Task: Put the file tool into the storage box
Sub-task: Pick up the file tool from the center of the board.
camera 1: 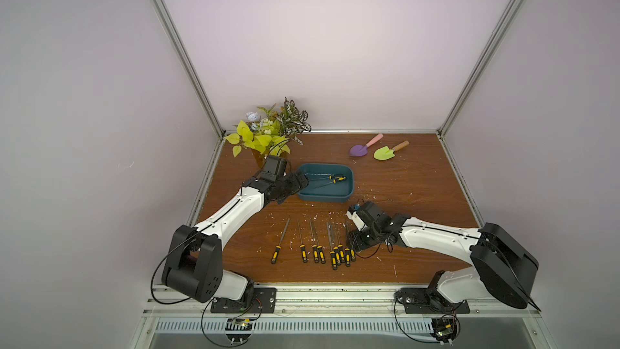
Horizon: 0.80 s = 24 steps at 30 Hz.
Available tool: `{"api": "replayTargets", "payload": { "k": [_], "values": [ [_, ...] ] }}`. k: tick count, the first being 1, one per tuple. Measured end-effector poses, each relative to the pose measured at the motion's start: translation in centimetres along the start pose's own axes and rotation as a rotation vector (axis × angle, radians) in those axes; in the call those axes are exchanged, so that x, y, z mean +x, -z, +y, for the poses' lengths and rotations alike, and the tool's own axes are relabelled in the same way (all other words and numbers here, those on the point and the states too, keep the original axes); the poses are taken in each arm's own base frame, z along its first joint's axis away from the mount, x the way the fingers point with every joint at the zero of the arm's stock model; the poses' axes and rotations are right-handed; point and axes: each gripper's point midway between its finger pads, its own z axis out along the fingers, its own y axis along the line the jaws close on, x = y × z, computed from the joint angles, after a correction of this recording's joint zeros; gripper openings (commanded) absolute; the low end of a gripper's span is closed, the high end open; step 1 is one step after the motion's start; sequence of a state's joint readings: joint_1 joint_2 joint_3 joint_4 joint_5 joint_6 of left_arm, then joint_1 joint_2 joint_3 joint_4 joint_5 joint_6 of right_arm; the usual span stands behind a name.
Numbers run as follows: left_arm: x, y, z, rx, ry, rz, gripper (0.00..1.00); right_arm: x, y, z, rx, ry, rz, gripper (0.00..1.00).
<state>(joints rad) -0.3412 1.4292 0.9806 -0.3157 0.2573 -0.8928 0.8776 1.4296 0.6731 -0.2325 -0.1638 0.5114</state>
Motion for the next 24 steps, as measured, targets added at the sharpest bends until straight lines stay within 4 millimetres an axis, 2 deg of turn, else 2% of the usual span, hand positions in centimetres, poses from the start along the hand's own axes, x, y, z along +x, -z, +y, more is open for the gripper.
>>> {"api": "replayTargets", "payload": {
  "k": [5, 15, 21, 24],
  "values": [
    [0.1, 0.3, 0.0, -0.005, -0.030, 0.005, 1.00, 0.1, -0.1, 0.3, 0.022, -0.004, 0.009, 0.53],
    [-0.8, 1.5, -2.5, 0.055, -0.102, 0.010, 0.99, 0.8, 0.6, -1.8, 0.146, -0.113, 0.016, 0.50],
    [-0.4, 1.6, -2.7, 0.065, -0.119, 0.030, 1.00, 1.5, 1.6, -2.9, 0.207, -0.155, 0.021, 0.50],
    [-0.1, 1.6, -2.7, 0.070, -0.121, 0.042, 0.99, 1.6, 2.0, -2.8, 0.205, -0.150, 0.017, 0.50]
  ]
}}
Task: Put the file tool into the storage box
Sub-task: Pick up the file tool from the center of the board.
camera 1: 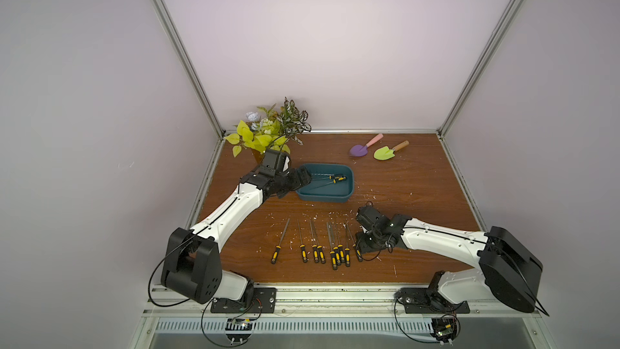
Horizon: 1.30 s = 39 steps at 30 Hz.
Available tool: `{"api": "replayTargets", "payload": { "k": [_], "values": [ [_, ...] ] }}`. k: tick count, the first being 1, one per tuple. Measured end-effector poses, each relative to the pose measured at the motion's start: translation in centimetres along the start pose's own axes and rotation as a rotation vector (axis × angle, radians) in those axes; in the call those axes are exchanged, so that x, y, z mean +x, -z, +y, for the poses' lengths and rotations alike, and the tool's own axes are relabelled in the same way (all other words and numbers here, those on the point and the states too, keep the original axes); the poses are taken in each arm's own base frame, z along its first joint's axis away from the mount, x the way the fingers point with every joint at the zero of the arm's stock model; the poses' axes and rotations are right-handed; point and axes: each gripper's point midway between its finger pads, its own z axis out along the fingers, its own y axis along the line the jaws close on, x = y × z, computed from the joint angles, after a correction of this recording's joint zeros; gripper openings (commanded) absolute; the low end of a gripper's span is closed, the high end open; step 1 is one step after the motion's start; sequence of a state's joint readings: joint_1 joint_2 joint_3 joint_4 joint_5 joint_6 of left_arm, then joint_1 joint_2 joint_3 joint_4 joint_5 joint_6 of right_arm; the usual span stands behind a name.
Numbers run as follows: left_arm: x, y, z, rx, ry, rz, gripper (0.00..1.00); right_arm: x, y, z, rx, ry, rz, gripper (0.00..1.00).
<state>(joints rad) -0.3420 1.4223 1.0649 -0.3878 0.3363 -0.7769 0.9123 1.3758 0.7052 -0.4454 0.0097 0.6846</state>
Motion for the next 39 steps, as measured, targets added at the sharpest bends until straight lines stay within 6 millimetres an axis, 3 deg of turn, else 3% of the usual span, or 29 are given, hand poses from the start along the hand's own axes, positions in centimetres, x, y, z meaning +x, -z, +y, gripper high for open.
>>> {"api": "replayTargets", "payload": {
  "k": [7, 15, 25, 32, 39],
  "values": [
    [0.3, 0.0, -0.2, 0.011, 0.001, 0.017, 0.99, 0.5, 0.8, 2.0, -0.045, 0.049, -0.020, 0.50],
    [1.3, 0.4, 0.3, 0.008, -0.019, 0.033, 1.00, 2.0, -0.8, 2.5, 0.014, 0.060, 0.021, 0.45],
    [2.2, 1.1, 0.4, 0.021, -0.045, 0.044, 0.99, 1.2, -1.1, 1.7, 0.066, 0.026, -0.027, 0.26],
    [1.8, 0.9, 0.1, 0.023, -0.058, 0.046, 0.99, -0.2, -1.6, 2.4, 0.085, 0.026, -0.061, 0.13],
    [0.8, 1.3, -1.0, 0.041, -0.086, 0.025, 1.00, -0.8, -0.3, 1.4, 0.127, 0.029, -0.101, 0.11]
  ]
}}
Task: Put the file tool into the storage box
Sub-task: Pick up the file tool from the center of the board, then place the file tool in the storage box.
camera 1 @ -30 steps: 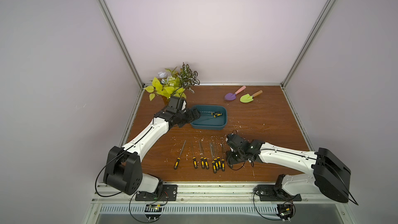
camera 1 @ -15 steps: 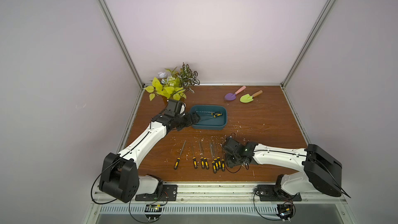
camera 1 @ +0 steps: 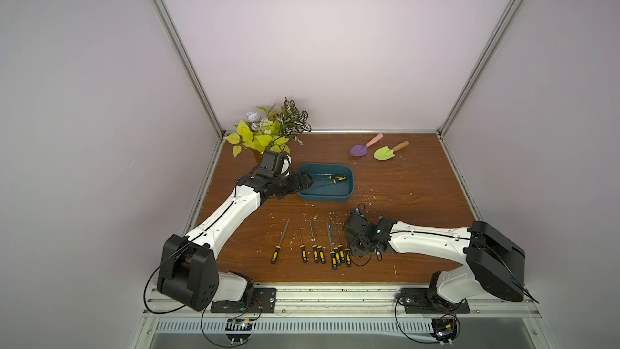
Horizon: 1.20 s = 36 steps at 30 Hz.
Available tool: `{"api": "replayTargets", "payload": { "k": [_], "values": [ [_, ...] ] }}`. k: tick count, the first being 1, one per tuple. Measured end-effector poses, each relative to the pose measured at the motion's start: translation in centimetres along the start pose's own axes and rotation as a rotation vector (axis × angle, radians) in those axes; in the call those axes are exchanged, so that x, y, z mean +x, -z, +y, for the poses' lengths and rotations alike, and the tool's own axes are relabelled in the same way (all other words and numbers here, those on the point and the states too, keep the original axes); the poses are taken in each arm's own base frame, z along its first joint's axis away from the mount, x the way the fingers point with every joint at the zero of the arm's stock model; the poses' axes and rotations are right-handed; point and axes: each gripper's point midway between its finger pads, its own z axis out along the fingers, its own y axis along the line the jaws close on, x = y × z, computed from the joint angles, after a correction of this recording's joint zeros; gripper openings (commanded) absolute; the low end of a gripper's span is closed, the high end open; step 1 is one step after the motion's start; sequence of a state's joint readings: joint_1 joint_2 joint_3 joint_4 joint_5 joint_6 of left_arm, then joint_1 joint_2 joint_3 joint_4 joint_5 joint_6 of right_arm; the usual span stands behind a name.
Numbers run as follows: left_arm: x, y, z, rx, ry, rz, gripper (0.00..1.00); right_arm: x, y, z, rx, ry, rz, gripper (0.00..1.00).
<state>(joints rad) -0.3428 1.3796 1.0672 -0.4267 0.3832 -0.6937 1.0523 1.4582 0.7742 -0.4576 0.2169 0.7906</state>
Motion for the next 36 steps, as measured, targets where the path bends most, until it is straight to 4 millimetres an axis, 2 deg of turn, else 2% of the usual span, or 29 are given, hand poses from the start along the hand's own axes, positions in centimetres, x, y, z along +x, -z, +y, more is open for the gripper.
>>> {"api": "replayTargets", "payload": {
  "k": [3, 11, 14, 17, 23, 28, 31, 33, 36],
  "values": [
    [-0.6, 0.3, -0.6, 0.011, -0.017, -0.015, 1.00, -1.7, 1.9, 0.0, -0.022, -0.008, -0.065, 0.11],
    [-2.7, 0.2, -2.1, 0.028, -0.049, -0.039, 0.99, -10.3, 8.1, 0.5, -0.132, -0.007, -0.281, 0.10],
    [-3.0, 0.2, -2.3, 0.029, -0.055, -0.043, 1.00, -13.6, 9.4, 0.3, -0.145, 0.027, -0.321, 0.10],
    [-3.1, 0.3, -2.4, 0.031, -0.058, -0.048, 1.00, -16.8, 9.8, 0.9, -0.158, 0.092, -0.343, 0.10],
    [-3.4, 0.4, -2.0, 0.028, -0.036, -0.053, 1.00, -22.5, 7.9, 2.3, -0.155, 0.259, -0.346, 0.10],
    [-4.8, 1.1, 0.2, 0.005, 0.052, -0.083, 0.99, -26.0, 4.7, 2.8, -0.130, 0.421, -0.330, 0.08],
    [-5.1, 1.4, 1.4, -0.024, 0.081, -0.099, 1.00, -27.4, 2.3, 3.2, -0.107, 0.514, -0.298, 0.06],
    [-5.1, 1.8, 1.6, -0.030, 0.085, -0.106, 0.99, -28.3, 0.6, 3.4, -0.092, 0.569, -0.269, 0.05],
    [-4.9, 2.5, 1.4, -0.033, 0.093, -0.118, 1.00, -28.3, -2.3, 3.7, -0.078, 0.643, -0.219, 0.05]
  ]
}}
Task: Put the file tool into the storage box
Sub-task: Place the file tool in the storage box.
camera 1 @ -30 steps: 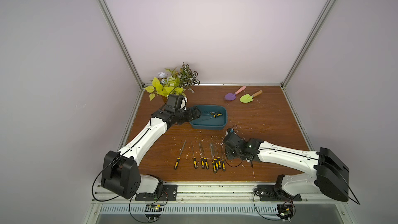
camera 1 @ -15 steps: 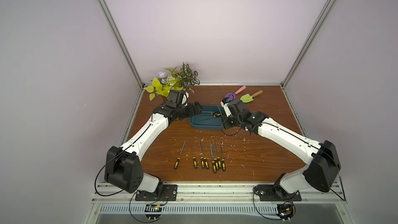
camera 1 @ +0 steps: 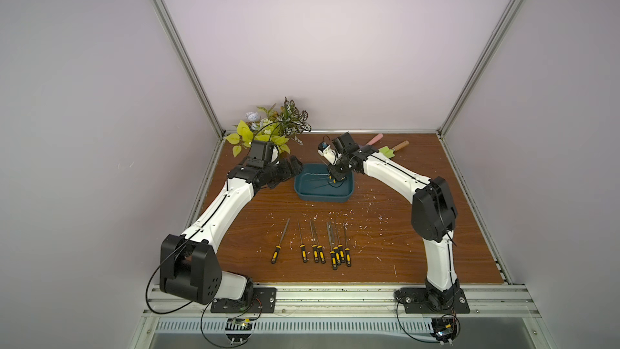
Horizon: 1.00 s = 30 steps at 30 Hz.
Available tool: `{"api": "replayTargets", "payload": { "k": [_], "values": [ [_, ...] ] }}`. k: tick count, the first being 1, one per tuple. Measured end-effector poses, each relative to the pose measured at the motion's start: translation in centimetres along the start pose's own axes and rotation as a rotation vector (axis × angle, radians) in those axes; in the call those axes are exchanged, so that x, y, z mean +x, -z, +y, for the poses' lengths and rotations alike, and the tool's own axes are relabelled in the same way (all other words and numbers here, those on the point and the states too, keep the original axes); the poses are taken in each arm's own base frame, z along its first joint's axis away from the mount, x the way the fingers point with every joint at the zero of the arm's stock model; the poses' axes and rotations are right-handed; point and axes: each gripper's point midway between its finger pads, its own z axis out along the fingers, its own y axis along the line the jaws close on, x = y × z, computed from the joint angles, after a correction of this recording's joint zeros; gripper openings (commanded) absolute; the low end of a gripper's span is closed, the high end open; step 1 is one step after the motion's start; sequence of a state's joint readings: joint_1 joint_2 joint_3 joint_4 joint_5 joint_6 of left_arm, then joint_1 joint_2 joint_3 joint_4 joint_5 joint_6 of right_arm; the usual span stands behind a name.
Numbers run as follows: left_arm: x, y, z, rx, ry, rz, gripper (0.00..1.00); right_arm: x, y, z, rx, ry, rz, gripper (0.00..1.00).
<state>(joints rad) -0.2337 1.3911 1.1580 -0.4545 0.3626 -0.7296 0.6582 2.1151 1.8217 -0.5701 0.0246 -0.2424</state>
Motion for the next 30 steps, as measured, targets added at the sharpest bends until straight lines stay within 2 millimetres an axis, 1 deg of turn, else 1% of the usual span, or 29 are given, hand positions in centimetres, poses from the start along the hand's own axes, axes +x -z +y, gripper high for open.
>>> {"api": "replayTargets", "payload": {
  "k": [3, 5, 11, 14, 15, 17, 19, 21, 23, 25, 30],
  "values": [
    [0.0, 0.4, -0.1, 0.001, 0.007, -0.009, 0.99, 2.0, -2.3, 0.7, -0.023, 0.048, 0.071, 0.04],
    [0.0, 0.5, 0.0, -0.002, 0.015, -0.010, 1.00, 3.0, -3.2, 1.2, -0.036, 0.067, 0.102, 0.05],
    [0.1, 0.5, 0.2, -0.012, 0.028, -0.007, 0.99, 4.8, -4.1, 2.9, -0.058, 0.143, 0.140, 0.04],
    [0.2, 0.5, 0.3, -0.016, 0.030, -0.006, 1.00, 6.5, -4.6, 3.9, -0.061, 0.185, 0.179, 0.05],
    [0.2, 0.5, 0.3, -0.017, 0.030, -0.004, 0.99, 7.1, -4.7, 4.1, -0.062, 0.193, 0.190, 0.06],
    [0.2, 0.6, 0.3, -0.017, 0.030, -0.004, 1.00, 7.2, -4.3, 4.3, -0.049, 0.213, 0.182, 0.13],
    [0.3, 0.8, 0.2, -0.014, 0.029, -0.008, 1.00, 7.5, -3.8, 4.1, -0.024, 0.224, 0.180, 0.26],
    [0.5, 1.2, 0.2, -0.012, 0.028, -0.011, 1.00, 7.7, -3.5, 3.6, 0.004, 0.233, 0.185, 0.34],
    [0.7, 1.5, 0.3, -0.011, 0.027, -0.013, 1.00, 7.6, -3.5, 3.0, 0.035, 0.229, 0.184, 0.39],
    [1.0, 1.7, 0.4, -0.012, 0.029, -0.011, 0.99, 7.3, -3.5, 2.4, 0.070, 0.225, 0.177, 0.42],
    [1.6, 2.0, 0.8, -0.015, 0.031, -0.007, 1.00, 6.5, -3.2, 0.8, 0.156, 0.192, 0.168, 0.43]
  ]
}}
